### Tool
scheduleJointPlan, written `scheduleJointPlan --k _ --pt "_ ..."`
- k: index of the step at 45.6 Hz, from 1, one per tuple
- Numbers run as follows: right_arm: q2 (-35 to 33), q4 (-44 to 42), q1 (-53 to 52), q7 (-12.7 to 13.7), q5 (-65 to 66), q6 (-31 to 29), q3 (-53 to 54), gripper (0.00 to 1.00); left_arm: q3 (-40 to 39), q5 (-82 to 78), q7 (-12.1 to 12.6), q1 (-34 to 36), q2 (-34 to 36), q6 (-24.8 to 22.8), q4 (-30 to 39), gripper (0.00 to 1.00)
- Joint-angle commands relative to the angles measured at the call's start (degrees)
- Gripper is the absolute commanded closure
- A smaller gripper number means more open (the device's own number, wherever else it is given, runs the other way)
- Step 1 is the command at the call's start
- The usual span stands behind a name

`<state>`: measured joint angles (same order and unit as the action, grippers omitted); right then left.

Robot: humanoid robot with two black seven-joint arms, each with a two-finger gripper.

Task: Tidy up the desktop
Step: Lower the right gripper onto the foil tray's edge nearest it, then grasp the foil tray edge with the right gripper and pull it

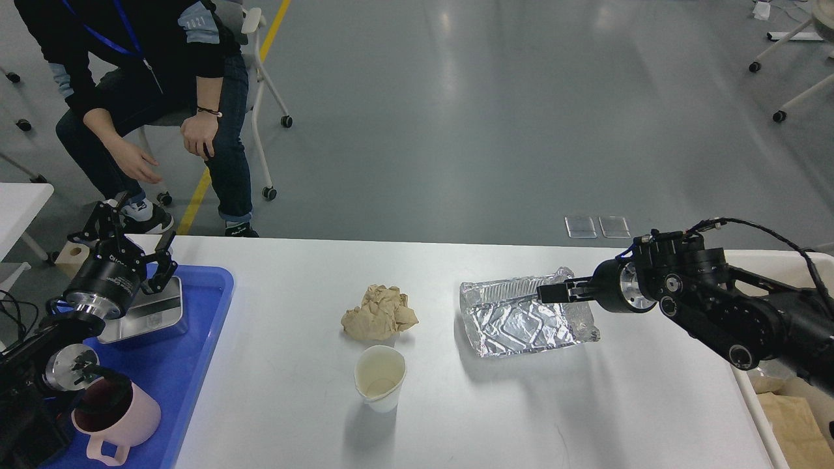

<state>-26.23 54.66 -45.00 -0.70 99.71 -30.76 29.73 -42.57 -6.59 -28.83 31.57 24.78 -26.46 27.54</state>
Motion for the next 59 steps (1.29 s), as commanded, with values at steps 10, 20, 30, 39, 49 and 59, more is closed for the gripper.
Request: scheduleJointPlan --k 10,20,30,39,49,59 --pt "1.18 -7.81 -1.32 -0.97 0.4 3.42 -4.76 0.0 -0.06 -0.09 -0.08 -0.28 0.0 0.0 -0.03 0.02" --pt "1.44 -10.19 -3.17 -3.87 -0.04 5.79 -10.39 0.0 -0.06 -0.09 -0.08 -0.54 0.0 0.0 -0.03 0.02" --pt "3.9 -10.8 -3.17 -4.05 -0.04 6.23 -11.62 0.0 -0.06 -0.09 -0.17 -0.72 0.0 0.09 -0.03 0.02" --pt "6.19 -14.84 -3.17 -4.14 -0.04 9.48 -14.16 0.0 0.12 -0.09 -0.17 -0.98 0.18 0.0 -0.03 0.02" --pt "5.84 -15.28 -3.17 -4.14 0.04 11.07 -15.31 0.0 0.12 -0.09 -0.17 -1.33 0.18 0.09 -0.03 0.02" --pt "5.66 -15.28 -3.52 -3.96 -0.4 11.42 -15.05 0.0 0.12 -0.09 -0.17 -1.42 0.09 0.09 -0.03 0.02"
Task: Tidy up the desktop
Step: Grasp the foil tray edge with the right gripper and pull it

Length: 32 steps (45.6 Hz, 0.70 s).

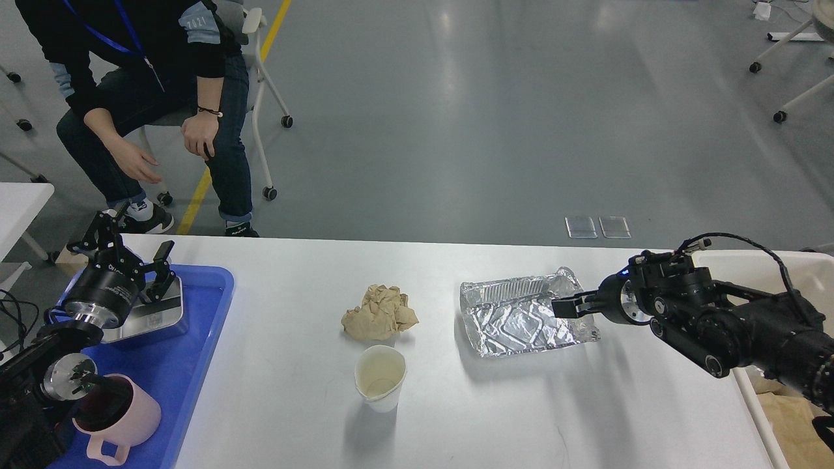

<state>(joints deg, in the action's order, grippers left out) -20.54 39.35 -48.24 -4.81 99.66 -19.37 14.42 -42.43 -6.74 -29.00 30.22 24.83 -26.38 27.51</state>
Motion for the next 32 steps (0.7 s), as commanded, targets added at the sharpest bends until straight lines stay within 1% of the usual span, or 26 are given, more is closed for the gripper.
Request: scheduleJointPlan --k 1,5,12,29,32 --pt "-0.03 0.03 -0.27 0.24 -0.61 0.03 0.43 0.0 -0.02 -0.03 0.0 -0.07 -0.05 0.01 0.0 0.02" --pt "0.06 -0.59 -0.62 0.5 -3.58 -0.23 0.7 0.0 -0.02 -0.03 0.0 -0.16 -0.05 0.01 0.0 0.02" --pt "-0.03 -1.99 -1.5 0.59 -14.4 -0.32 0.08 0.0 -0.02 -0.03 -0.09 -0.25 -0.05 0.01 0.0 0.02" --pt "0.06 -2.08 -1.59 1.12 -15.02 -0.05 -0.09 0.0 -0.02 -0.03 -0.09 -0.77 -0.4 0.01 0.0 0.02" --pt "-0.03 -2.08 -1.42 1.12 -15.02 -0.05 -0.09 0.05 -0.02 -0.03 -0.09 -0.77 -0.4 0.01 0.0 0.02"
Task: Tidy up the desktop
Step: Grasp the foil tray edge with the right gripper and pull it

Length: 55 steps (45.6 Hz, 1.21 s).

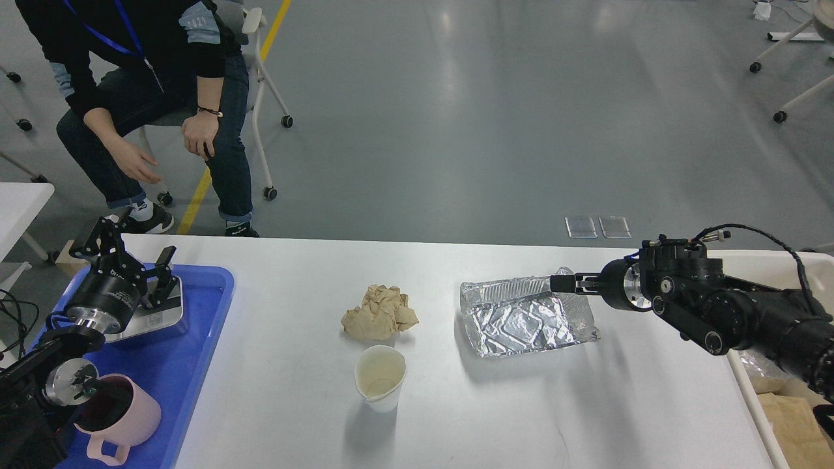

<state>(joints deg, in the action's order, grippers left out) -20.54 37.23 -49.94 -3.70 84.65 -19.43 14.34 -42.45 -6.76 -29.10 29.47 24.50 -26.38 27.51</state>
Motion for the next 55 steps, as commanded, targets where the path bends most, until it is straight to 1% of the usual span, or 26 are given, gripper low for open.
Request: scheduleJointPlan --k 1,2,3,6,9,13,14,15,20,38,43,46,50,51,53,55 --pt "-0.03 0.04 0.37 0.01 -0.01 0.01 -0.01 0.08 0.0 0.0 0.01 -0.02 0.02 0.01 0.09 0.02" --pt "-0.03 0.04 0.46 0.01 -0.01 0.09 -0.01 0.11 0.0 0.0 0.1 -0.02 -0.07 0.01 0.0 0.02" --pt "-0.03 0.04 0.55 0.01 -0.01 0.18 -0.01 0.11 0.0 0.0 0.01 -0.02 0.02 0.01 0.0 0.02" --pt "-0.03 -0.05 0.63 -0.16 0.08 0.62 -0.62 0.11 0.0 0.0 0.01 -0.02 0.02 0.01 0.0 0.02" --pt "-0.12 -0.05 0.46 -0.17 0.08 1.41 -3.6 0.07 0.0 0.0 0.01 -0.02 -0.07 0.01 0.0 0.02" --pt "-0.12 -0.05 -0.24 -0.17 0.17 3.17 -8.35 0.07 0.0 0.0 0.01 -0.11 -0.24 0.01 0.0 0.02" --pt "-0.03 -0.05 -0.42 -0.17 0.17 3.61 -9.75 0.04 0.0 0.0 0.01 -0.11 -0.33 0.01 0.0 0.02" --pt "-0.03 -0.05 -0.68 -0.17 0.08 4.22 -10.99 0.0 0.0 0.0 0.01 -0.11 -0.42 0.01 0.0 0.02" --pt "-0.03 -0.31 -1.04 -0.08 -0.01 6.77 -14.86 0.0 0.0 0.0 0.01 -0.2 -0.42 0.01 0.0 0.02" --pt "2.69 -7.43 -0.25 -0.08 -0.1 8.36 -15.39 0.0 -0.08 0.0 0.01 -0.9 -0.95 0.01 0.0 0.02" --pt "3.13 -7.43 0.02 -0.08 -0.19 9.06 -16.8 0.03 -0.08 0.0 0.01 -1.51 -0.95 0.01 0.0 0.02" --pt "3.31 -7.43 0.02 -0.16 -0.54 9.59 -18.46 0.09 -0.17 0.0 0.01 -1.78 -0.86 0.01 0.0 0.02" --pt "4.01 -7.52 -0.07 -0.25 -0.8 9.85 -19.96 0.11 -0.17 0.0 0.01 -1.96 -0.86 0.01 0.0 0.02" --pt "4.1 -7.43 -0.07 -0.34 -0.89 9.76 -20.05 0.13 -0.17 0.0 0.01 -2.13 -0.86 0.01 0.0 0.02" --pt "4.1 -7.52 -0.07 -0.34 -0.89 9.5 -20.23 0.21 -0.17 0.0 0.01 -2.31 -0.86 0.01 0.0 0.02" --pt "4.1 -7.43 -0.07 -0.43 -0.89 9.15 -20.23 0.33 -0.17 0.0 0.01 -2.4 -0.86 0.01 0.0 0.02"
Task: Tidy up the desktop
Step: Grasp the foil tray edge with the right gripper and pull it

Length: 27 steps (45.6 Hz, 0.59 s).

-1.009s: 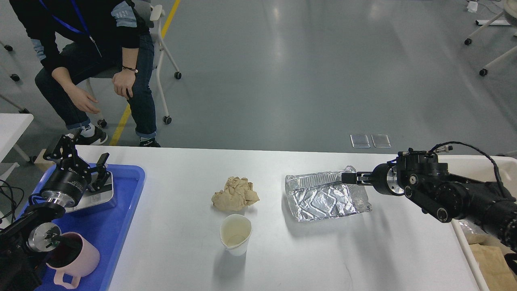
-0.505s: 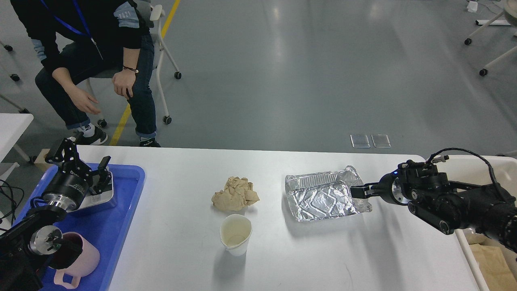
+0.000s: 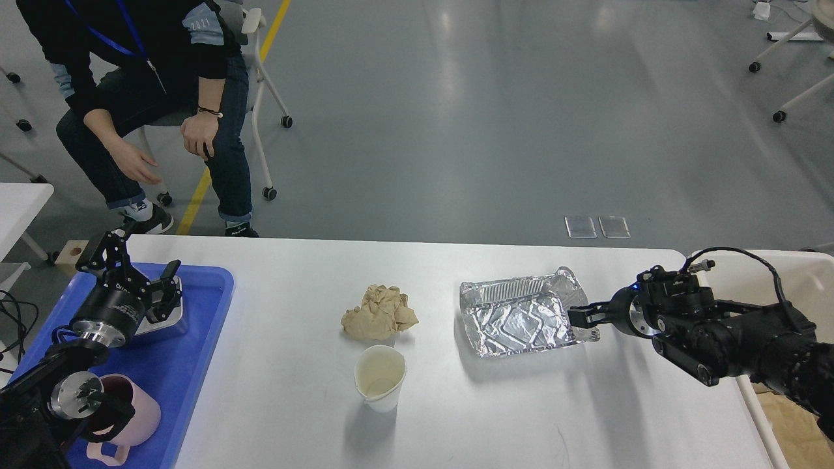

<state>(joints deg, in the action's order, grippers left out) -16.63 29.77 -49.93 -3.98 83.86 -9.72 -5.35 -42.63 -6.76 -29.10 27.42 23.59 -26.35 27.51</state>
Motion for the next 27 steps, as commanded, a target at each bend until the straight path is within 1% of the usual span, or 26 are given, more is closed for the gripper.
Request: scheduleJointPlan --k 1,6,7,8,12,20,27 --pt "0.2 0.02 -0.08 -0.15 -0.19 -0.65 -0.54 0.41 0.0 0.0 0.01 -0.35 0.05 -0.02 0.0 0.02" --pt "0.2 0.29 0.18 -0.15 -0.45 -0.83 -0.71 0.85 0.0 0.0 0.01 -0.35 0.14 -0.02 0.0 0.02" --pt "0.2 0.37 0.27 -0.15 -0.63 -0.83 -0.71 0.92 0.0 0.0 0.01 -0.35 0.05 -0.02 0.0 0.02" --pt "0.2 0.37 0.27 -0.15 -0.89 -0.83 -0.71 0.96 0.0 0.0 0.01 -0.35 0.14 -0.02 0.08 0.02" --pt "0.2 0.29 0.18 -0.15 -2.03 -0.83 -0.71 1.0 0.0 0.0 0.01 -0.44 0.14 -0.02 0.0 0.02" --pt "0.2 0.72 -0.34 -0.15 -3.71 -1.0 -0.71 1.0 0.0 0.0 0.01 -0.53 0.05 -0.02 0.0 0.02" --pt "-0.42 1.08 -0.96 -0.15 -4.06 -4.69 -0.36 1.0 0.0 0.09 0.01 -0.53 -0.04 -0.02 0.0 0.02"
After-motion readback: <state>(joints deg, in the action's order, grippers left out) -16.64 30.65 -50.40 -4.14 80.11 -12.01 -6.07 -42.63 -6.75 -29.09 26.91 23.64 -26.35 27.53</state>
